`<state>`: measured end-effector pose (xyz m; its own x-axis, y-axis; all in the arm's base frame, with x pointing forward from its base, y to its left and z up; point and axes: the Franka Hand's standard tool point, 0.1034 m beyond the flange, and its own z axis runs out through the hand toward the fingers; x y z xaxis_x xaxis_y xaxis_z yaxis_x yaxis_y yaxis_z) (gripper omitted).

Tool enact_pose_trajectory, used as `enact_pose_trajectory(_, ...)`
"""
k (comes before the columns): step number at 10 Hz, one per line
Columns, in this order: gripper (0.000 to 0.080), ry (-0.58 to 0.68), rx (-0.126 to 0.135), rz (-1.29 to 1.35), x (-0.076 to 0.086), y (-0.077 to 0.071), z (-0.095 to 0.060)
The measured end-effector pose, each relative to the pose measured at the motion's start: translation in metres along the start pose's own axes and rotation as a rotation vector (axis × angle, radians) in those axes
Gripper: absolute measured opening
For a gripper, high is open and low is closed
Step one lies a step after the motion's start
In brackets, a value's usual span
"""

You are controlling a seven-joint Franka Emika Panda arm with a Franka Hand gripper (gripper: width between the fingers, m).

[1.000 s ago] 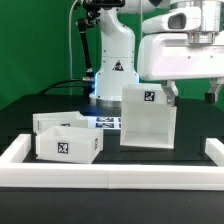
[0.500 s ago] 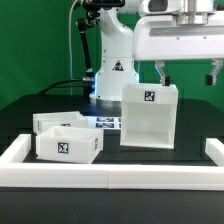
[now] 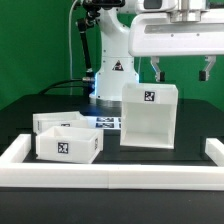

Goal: Assemble drawer

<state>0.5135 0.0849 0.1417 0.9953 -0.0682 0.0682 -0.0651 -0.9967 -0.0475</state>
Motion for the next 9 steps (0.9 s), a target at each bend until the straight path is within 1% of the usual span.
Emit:
enact_pose_trajectory(1,0.065,0.0,-0.002,0.04,-0.004,0.001,-0.002)
enact_pose_trajectory(2,0.065,-0.001,-0.008,0.093,-0.017,0.004,-0.007)
enact_pose_trajectory(3,0.065,-0.014,-0.008,0.108,-0.031,0.007,-0.008)
enact_pose_trajectory(4,0.065,-0.024,-0.011,0.113,-0.042,0.008,-0.007)
enact_pose_trajectory(6,0.065,-0.057,-0.002,0.132,-0.06,0.006,0.002)
enact_pose_trajectory(8,0.065,-0.045,0.0,0.13,-0.07,0.0,0.015)
enact_pose_trajectory(9,0.065,-0.038,0.004,0.125,-0.071,-0.002,0.021)
